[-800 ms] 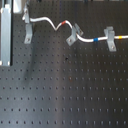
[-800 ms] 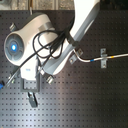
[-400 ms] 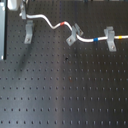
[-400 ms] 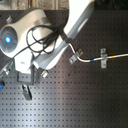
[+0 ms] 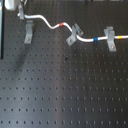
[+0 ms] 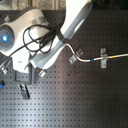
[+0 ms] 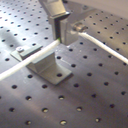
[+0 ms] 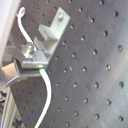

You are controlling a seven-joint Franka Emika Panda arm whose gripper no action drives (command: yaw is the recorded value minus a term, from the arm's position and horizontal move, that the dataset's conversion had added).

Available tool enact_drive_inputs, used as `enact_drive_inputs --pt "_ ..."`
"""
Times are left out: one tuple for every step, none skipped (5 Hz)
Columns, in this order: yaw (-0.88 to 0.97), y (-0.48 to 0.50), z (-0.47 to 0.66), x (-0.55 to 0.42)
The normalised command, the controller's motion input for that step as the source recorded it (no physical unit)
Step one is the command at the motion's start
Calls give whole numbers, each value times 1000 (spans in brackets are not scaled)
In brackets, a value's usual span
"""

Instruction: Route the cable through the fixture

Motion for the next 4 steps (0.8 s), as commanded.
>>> enact_drive_inputs --pt "0 265 199 -107" --pt "0 375 276 -85" --pt "0 159 495 -116" --pt "0 14 573 -147"
